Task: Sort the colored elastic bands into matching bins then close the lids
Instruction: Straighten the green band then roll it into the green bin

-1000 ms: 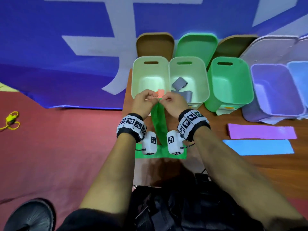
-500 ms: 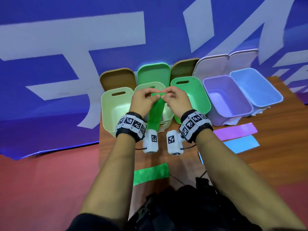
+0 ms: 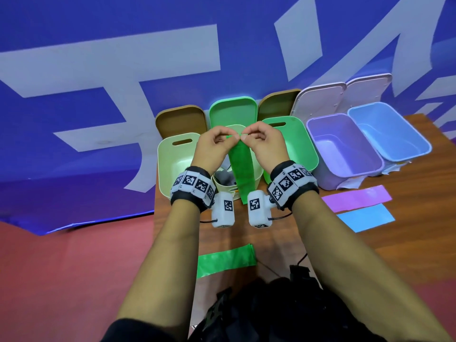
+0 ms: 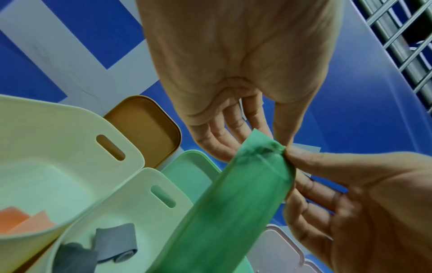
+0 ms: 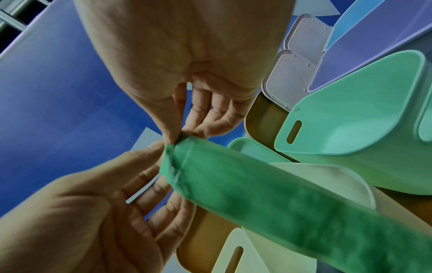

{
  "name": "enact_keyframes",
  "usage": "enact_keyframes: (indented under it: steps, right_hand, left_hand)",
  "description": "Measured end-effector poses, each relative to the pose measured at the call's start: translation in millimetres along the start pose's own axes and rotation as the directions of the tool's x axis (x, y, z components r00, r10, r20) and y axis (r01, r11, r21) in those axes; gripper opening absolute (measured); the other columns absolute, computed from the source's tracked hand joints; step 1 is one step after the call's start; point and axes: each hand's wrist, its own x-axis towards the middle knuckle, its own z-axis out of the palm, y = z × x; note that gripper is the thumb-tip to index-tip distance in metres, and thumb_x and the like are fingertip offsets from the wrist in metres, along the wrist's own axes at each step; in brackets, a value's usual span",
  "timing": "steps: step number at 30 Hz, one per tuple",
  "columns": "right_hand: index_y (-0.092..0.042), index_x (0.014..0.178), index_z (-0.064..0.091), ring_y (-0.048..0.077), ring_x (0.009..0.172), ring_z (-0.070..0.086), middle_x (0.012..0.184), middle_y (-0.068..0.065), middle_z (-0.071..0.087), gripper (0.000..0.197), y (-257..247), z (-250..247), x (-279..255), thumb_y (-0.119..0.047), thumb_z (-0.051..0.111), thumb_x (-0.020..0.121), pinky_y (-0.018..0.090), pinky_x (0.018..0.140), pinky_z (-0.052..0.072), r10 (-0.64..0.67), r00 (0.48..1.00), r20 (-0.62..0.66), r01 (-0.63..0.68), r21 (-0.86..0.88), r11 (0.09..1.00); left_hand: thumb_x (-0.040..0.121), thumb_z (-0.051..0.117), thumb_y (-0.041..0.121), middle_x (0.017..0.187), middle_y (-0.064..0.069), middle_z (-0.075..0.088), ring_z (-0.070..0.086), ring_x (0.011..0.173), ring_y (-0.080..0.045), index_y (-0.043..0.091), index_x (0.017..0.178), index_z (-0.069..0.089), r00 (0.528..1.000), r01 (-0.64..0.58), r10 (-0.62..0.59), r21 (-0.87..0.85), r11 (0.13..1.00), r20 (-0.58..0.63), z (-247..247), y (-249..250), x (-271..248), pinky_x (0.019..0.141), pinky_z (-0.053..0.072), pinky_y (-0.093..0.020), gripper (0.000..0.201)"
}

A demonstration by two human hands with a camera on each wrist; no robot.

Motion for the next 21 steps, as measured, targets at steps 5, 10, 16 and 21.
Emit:
enact_keyframes:
  steps: [5,10,16,21]
  right_hand:
    - [-0.023,0.079,0.065,0.008,0.073,0.059,0.080,-0.001,0.065,0.019,-0.3,1.5,2.1,-0.006,0.069,0.084,0.026,0.079,0.053,0.000,1.000,0.001,0.000,0.000,1.000]
    - [-0.025,0.079,0.065,0.011,0.075,0.061,0.080,0.000,0.066,0.019,-0.5,4.7,5.2,-0.006,0.069,0.084,0.030,0.081,0.054,0.025,1.000,-0.002,-0.025,0.008,1.000]
    - [-0.020,0.087,0.068,0.007,0.067,0.057,0.074,-0.003,0.062,0.014,-6.2,8.0,9.0,-0.006,0.069,0.086,0.017,0.066,0.048,0.041,0.999,0.022,-0.042,0.046,0.998]
    - [-0.015,0.090,0.069,0.009,0.073,0.058,0.077,-0.002,0.062,0.012,-6.8,11.3,11.2,-0.004,0.070,0.085,0.016,0.070,0.049,0.050,0.998,0.044,-0.052,0.065,0.997]
  left_hand:
    - [0.089,0.067,0.007,0.075,-0.010,0.060,0.056,0.074,-0.020,0.015,0.088,0.067,1.000,-0.012,0.012,-0.008,1.000,0.010,-1.0,1.7,-1.2,0.073,0.050,-0.030,0.009]
    - [0.088,0.067,0.000,0.069,0.001,0.058,0.055,0.070,-0.013,0.014,0.088,0.066,1.000,-0.012,0.012,0.024,1.000,0.004,-2.0,2.9,3.5,0.068,0.049,-0.020,0.014]
    - [0.089,0.067,0.004,0.070,0.003,0.062,0.056,0.072,-0.016,0.016,0.085,0.068,1.000,-0.012,0.013,0.053,0.999,-0.023,-5.6,1.7,9.2,0.067,0.048,-0.020,0.013]
    - [0.089,0.067,0.006,0.077,-0.006,0.064,0.058,0.077,-0.020,0.017,0.084,0.069,1.000,-0.002,0.003,0.034,0.999,-0.020,-9.5,-1.1,10.8,0.073,0.050,-0.028,0.012]
